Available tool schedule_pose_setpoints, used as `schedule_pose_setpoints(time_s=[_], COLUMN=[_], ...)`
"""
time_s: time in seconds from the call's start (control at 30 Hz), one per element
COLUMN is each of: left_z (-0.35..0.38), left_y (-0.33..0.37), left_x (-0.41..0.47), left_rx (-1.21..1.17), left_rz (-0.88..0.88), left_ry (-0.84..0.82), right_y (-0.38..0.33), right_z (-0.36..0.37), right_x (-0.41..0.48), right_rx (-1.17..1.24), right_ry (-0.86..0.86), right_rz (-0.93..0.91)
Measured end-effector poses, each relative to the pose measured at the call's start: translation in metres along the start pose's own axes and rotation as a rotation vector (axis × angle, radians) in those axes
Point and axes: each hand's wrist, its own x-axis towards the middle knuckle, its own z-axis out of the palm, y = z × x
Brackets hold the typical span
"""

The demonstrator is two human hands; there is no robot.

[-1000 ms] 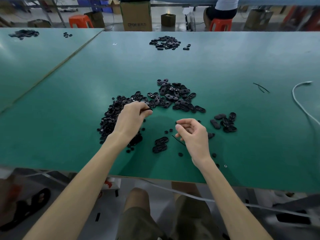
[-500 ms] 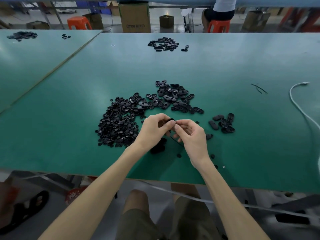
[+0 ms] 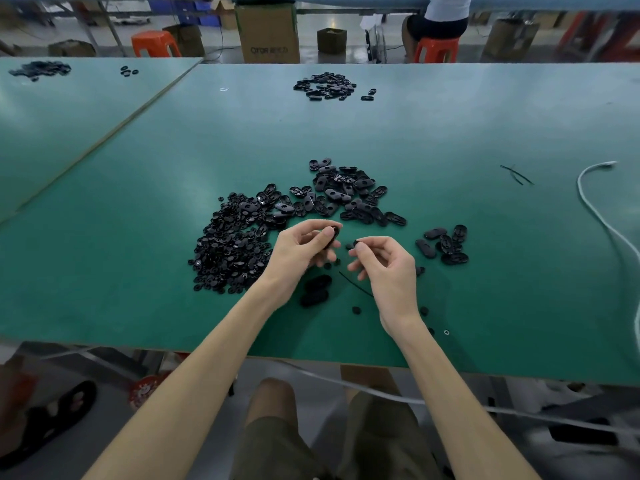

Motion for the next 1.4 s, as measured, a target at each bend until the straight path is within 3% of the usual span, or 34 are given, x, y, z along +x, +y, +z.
schedule_pose_setpoints(time_s=[0.2, 0.77, 1.03, 1.4], left_z=[-0.006, 0.003, 0.002, 0.003], left_y=[-0.003, -0.003, -0.004, -0.005], left_x=[-0.002, -0.012, -0.011, -0.011], left_rx=[-0.130, 0.225, 0.103, 0.161], left_rz=[-0.026, 0.102, 0.090, 0.090], left_ry=[-0.023, 0.018, -0.010, -0.037], right_y=[0.000, -0.002, -0.002, -0.001], right_z=[-0.002, -0.003, -0.003, -0.002], right_x=[0.000, -0.003, -0.002, -0.001], right_rx=[0.010, 0.020, 0.008, 0.043], right_ry=[-0.018, -0.018, -0.057, -0.030], right_rz=[0.000, -0.007, -0.023, -0.016])
